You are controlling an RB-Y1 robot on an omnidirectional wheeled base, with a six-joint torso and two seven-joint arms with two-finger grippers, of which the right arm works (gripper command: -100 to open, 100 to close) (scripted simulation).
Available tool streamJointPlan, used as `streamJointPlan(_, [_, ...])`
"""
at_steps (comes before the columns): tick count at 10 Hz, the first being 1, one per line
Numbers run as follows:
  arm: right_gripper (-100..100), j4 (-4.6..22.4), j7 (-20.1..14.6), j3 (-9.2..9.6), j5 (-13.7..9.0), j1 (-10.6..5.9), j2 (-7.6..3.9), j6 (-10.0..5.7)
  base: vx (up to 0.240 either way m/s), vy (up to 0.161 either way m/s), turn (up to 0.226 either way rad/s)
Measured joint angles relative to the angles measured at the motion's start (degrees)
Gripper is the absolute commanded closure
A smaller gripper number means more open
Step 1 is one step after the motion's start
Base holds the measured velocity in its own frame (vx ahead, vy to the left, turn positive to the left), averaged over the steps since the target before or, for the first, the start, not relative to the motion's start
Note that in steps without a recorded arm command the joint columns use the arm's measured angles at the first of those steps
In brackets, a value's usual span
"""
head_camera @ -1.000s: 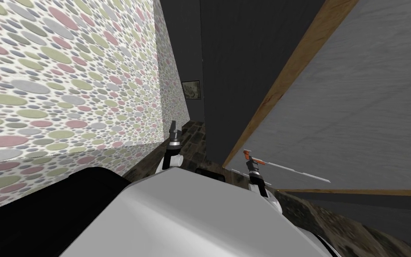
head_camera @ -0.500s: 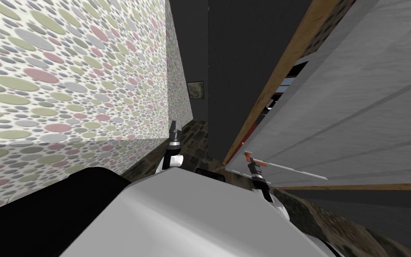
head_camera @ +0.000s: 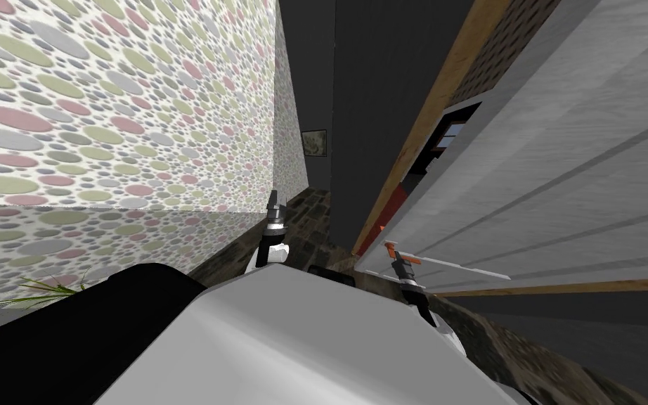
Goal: Pull the door open
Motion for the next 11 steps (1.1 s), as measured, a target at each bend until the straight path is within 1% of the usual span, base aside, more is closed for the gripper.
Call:
streamJointPlan(1, [100,-0.07,-0.35,0.19,0.03,0.65,-0.55,-0.82,-0.218,-0.09,0.151])
streamJointPlan(2, [100,0.34,-0.74,0.48,0.14,0.79,-0.84,-1.84,-0.178,-0.052,0.153])
streamJointPlan(3, [100,1.96,-1.3,0.86,0.3,0.57,-1.28,-3.41,-0.141,-0.046,0.108])
streamJointPlan(5, [100,2.93,-2.02,1.37,0.48,1.59,-1.89,-5.64,-0.136,-0.043,0.089])
streamJointPlan(6, [100,2.18,-2.25,1.56,0.55,2.37,-2.1,-5.75,-0.174,-0.097,0.226])
streamJointPlan(7, [100,-0.98,-2.78,1.85,0.59,4.72,-2.96,-5.13,-0.172,-0.078,0.125])
streamJointPlan(8, [100,0.48,-3.2,2.19,0.75,4.23,-3.1,-6.38,-0.108,-0.025,0.036])
streamJointPlan(9, [100,2.46,-3.44,2.43,0.87,3.68,-3.16,-8.03,-0.164,-0.015,0.129])
streamJointPlan(10, [100,-0.8,-3.76,2.42,0.75,6.21,-3.99,-7.61,-0.144,-0.041,0.052])
streamJointPlan(11, [100,0.24,-4.07,2.65,0.86,5.92,-4.13,-8.31,-0.062,-0.025,0.003])
